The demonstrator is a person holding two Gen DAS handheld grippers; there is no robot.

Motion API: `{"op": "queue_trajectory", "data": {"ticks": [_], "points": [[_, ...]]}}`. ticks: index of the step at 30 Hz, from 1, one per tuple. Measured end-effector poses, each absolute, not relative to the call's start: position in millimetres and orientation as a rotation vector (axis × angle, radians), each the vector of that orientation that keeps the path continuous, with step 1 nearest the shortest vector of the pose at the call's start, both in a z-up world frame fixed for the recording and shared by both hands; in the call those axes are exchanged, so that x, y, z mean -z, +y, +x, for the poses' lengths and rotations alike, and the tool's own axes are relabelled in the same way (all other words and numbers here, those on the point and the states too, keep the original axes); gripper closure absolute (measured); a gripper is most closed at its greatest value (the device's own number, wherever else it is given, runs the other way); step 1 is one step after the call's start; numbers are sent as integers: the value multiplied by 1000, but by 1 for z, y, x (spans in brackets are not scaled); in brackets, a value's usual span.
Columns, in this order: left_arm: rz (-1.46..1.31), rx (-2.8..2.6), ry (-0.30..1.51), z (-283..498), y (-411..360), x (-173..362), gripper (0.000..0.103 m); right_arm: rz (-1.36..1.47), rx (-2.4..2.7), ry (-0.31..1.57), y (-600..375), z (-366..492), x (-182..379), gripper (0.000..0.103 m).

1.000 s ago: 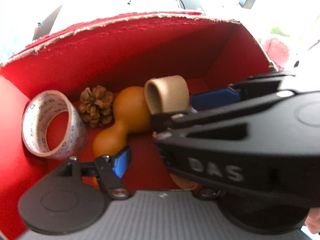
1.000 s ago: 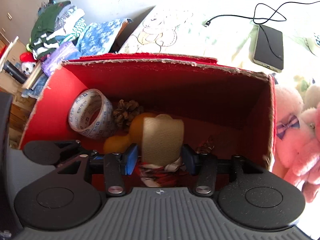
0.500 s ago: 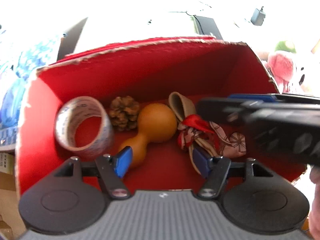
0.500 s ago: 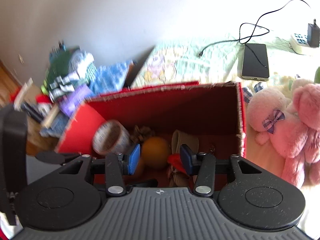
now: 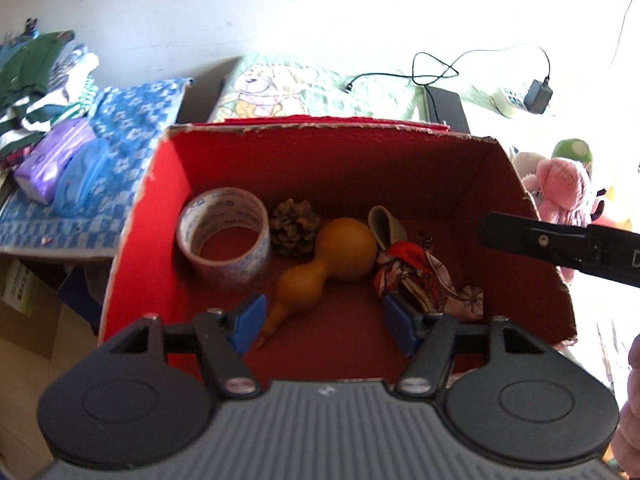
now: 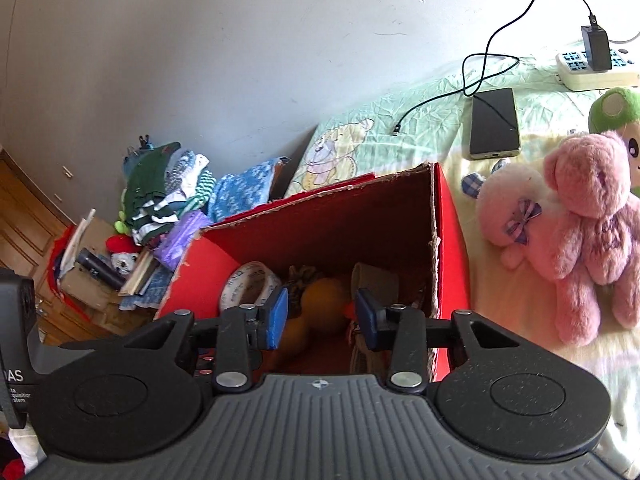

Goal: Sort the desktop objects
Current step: 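Withdraw the open right tool up out of the red box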

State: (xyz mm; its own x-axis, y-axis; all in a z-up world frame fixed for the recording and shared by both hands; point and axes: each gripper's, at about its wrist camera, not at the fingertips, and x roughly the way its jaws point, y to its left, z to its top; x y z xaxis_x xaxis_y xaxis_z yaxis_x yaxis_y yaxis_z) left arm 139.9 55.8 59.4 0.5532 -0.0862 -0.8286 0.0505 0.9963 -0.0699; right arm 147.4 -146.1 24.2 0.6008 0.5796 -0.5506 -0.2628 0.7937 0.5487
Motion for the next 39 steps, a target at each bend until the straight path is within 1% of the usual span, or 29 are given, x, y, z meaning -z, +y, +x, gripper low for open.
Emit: {"op": "queue_trajectory", "data": {"ticks": [6,8,10,19,29,39], "points": [[-56,5,979,116,47,-67,35,419,-592,769,-151,128,-33,61],[-32,-35,954,107,40,-70,30,395,-612,766,-151,121,-34,61],[-4,-77,939,100,32,-74,29,383,-630,764,-153,117,-34,61],[-46,-163,945,72,15,-78,29,411,-685,784,-170,103,-27,61],[-41,-255,1001,54,4,-62,26,396,-735,821,-171,85,-20,61],[-10,-223,1041,62,10,-47,21,412,-661,869,-167,79,-10,61]]}}
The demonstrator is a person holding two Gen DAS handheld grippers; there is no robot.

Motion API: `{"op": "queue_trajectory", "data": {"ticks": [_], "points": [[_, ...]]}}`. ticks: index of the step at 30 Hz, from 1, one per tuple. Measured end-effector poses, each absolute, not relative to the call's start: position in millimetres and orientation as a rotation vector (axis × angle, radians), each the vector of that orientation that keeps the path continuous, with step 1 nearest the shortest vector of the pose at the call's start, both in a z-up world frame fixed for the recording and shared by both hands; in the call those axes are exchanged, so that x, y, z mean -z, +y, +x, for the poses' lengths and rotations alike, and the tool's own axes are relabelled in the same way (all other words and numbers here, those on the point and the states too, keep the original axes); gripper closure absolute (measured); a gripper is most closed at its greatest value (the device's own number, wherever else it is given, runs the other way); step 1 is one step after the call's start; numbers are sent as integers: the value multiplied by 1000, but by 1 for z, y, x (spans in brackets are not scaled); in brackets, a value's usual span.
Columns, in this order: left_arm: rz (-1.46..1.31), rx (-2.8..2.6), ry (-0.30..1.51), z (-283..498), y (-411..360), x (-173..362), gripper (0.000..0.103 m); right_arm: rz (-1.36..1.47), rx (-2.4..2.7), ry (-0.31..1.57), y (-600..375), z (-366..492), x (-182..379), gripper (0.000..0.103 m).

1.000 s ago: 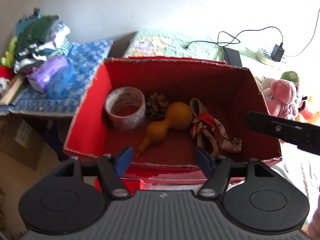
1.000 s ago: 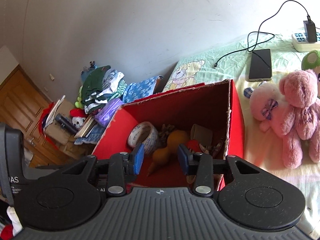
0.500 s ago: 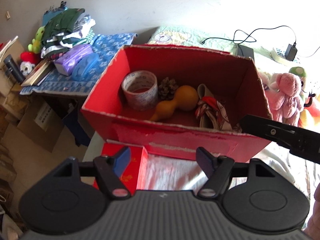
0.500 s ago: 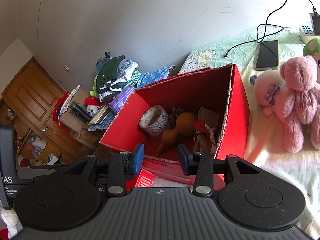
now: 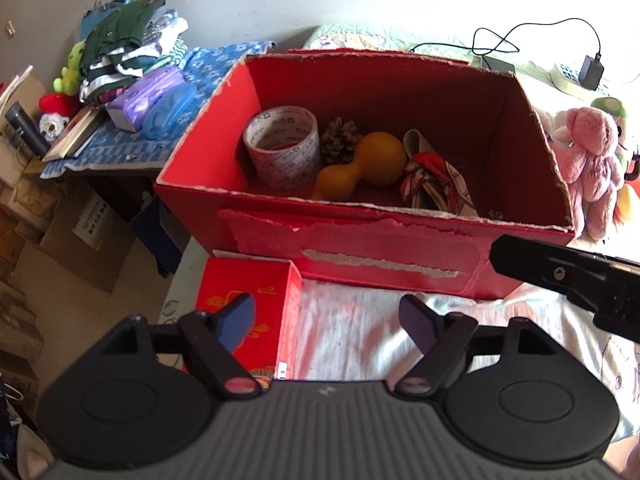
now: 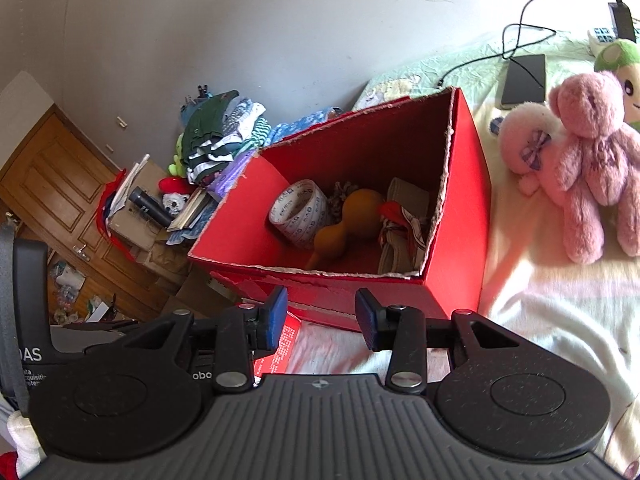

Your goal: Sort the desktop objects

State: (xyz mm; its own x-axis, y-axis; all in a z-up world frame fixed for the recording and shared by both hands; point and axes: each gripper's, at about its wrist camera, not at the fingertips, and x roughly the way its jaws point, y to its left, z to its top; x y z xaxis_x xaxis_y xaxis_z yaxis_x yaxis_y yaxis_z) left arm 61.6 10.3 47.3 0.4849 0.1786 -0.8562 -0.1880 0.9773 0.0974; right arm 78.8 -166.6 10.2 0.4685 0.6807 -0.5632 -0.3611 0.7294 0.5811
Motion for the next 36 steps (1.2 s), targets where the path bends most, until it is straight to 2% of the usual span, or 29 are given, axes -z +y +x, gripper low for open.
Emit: {"op": "queue_trajectory", "data": {"ticks": [17,24,26,36], "points": [[41,-157,1115,71,72,-17,18,441,-565,988,-107,71,16,60],[33,-134,1168,69,103,3,18,473,-554,1035,-82,67,29,57],[27,-129,1169,69,109,7,12,484,-546,1053,-77,67,33,50],[-17,-70,1154,68,126,13,7,486,-539,1096,-62,69,34,49]]}}
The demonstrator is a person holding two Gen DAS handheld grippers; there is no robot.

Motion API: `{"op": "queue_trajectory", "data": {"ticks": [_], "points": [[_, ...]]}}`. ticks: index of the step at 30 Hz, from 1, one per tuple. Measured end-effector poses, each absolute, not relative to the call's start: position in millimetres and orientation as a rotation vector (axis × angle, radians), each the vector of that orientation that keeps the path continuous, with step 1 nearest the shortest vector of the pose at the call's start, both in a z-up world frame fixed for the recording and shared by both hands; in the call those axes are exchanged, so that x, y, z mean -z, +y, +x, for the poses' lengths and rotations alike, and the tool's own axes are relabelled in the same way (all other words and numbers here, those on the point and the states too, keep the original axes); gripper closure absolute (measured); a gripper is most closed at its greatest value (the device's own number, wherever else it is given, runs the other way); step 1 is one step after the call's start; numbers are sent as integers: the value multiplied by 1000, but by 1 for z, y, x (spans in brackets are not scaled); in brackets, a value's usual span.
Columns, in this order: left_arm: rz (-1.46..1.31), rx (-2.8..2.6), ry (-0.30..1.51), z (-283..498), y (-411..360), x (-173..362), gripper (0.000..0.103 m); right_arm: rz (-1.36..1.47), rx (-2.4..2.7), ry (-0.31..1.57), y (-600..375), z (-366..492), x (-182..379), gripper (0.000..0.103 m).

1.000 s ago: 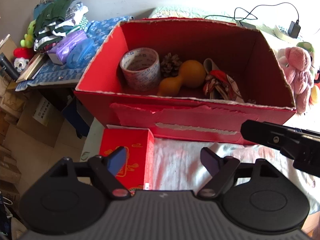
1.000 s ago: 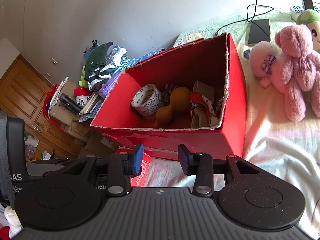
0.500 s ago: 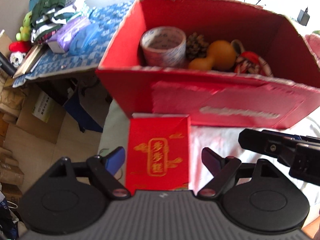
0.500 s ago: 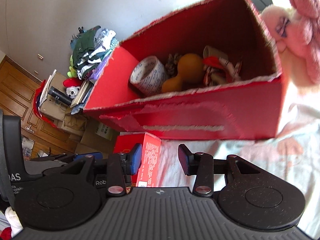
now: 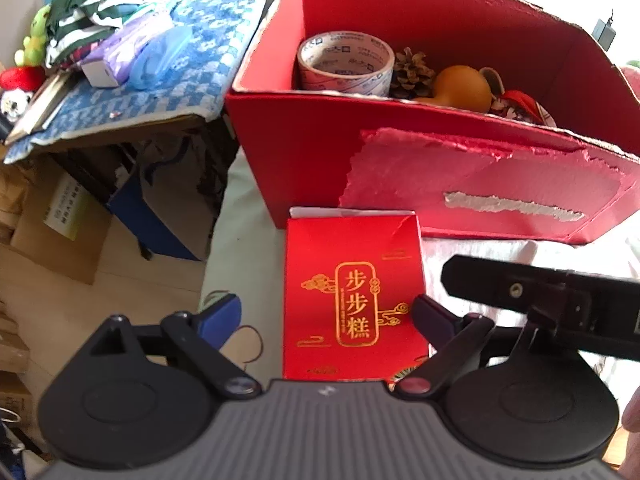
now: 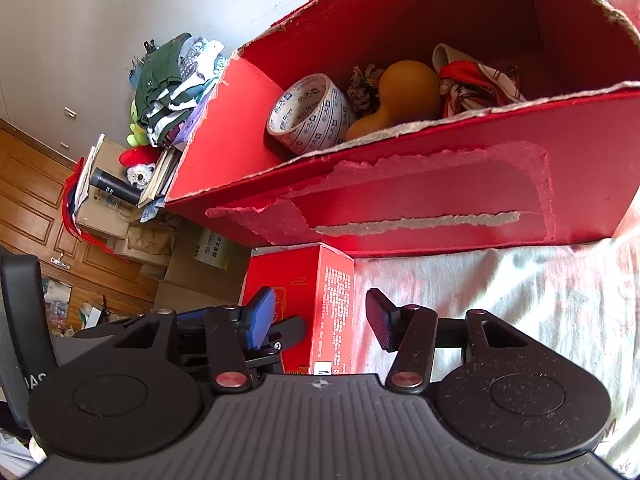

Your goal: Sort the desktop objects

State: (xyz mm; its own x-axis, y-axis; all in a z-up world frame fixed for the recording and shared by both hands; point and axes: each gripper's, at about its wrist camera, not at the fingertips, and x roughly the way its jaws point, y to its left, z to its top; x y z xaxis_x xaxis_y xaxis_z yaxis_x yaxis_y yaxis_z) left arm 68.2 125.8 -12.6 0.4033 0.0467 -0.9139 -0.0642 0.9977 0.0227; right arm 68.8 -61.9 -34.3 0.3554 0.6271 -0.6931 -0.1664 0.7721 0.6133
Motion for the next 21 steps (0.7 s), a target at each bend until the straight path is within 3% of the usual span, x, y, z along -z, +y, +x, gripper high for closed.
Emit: {"op": "queue_trajectory", "data": {"ticks": [14,21], "points": [[-127,35,1253,69,131,50,15,499,-556,1204,-49,79,53,47],[-47,35,1251,70,117,54,18,519,-573,1259,-45,86,62,46]]}}
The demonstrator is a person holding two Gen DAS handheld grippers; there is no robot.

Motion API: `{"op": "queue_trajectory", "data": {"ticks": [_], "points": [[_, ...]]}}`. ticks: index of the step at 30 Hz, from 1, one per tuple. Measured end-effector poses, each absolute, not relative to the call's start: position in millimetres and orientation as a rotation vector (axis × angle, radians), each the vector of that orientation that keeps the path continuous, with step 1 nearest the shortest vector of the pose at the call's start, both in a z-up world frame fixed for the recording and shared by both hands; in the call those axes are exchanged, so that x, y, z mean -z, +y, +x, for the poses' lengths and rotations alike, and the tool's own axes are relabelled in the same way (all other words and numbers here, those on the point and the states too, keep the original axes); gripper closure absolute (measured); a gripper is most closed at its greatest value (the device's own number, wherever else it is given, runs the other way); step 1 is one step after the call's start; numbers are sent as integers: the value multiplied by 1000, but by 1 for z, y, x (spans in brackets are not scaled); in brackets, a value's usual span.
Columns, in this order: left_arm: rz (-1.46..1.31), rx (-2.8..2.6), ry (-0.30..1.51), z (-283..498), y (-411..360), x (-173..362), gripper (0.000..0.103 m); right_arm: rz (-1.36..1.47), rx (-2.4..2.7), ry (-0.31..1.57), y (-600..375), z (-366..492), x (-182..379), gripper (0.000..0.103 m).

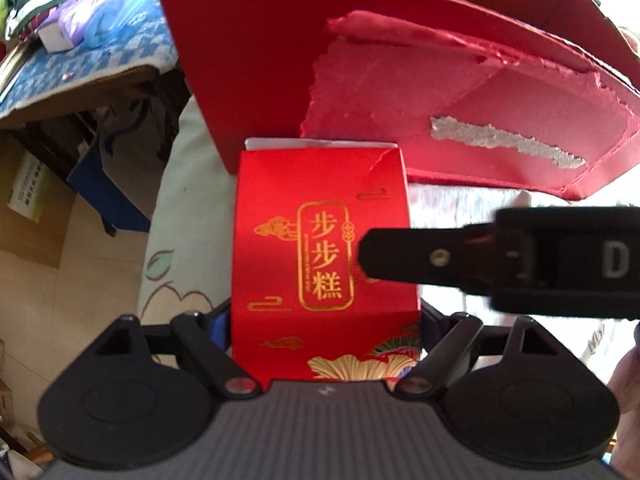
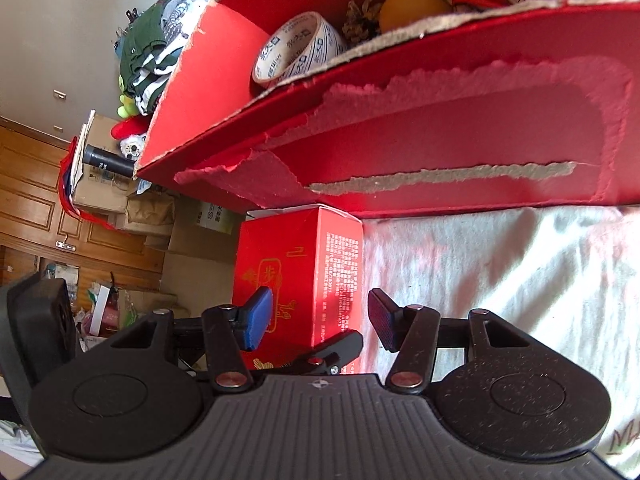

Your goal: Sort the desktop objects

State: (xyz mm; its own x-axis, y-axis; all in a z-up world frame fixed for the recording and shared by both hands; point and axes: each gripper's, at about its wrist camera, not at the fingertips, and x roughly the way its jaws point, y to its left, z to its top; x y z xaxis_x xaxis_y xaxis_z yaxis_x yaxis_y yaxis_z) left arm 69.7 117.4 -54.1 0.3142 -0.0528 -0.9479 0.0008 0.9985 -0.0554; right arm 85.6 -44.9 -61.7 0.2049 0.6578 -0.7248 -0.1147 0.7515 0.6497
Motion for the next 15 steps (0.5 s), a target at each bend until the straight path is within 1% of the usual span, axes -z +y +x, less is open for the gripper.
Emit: {"op": "queue_trajectory", "data": {"ticks": [3,6,15], "points": [[-33,44,1250,70,115,53,20,527,-584,1291,-42,87,67,47],[-24,51,1251,71,116,52,20,532,-607,1305,-41,88,67,49],[16,56,1244,71,109,47,21,524,-612,1302,-48,84,64,49]]}}
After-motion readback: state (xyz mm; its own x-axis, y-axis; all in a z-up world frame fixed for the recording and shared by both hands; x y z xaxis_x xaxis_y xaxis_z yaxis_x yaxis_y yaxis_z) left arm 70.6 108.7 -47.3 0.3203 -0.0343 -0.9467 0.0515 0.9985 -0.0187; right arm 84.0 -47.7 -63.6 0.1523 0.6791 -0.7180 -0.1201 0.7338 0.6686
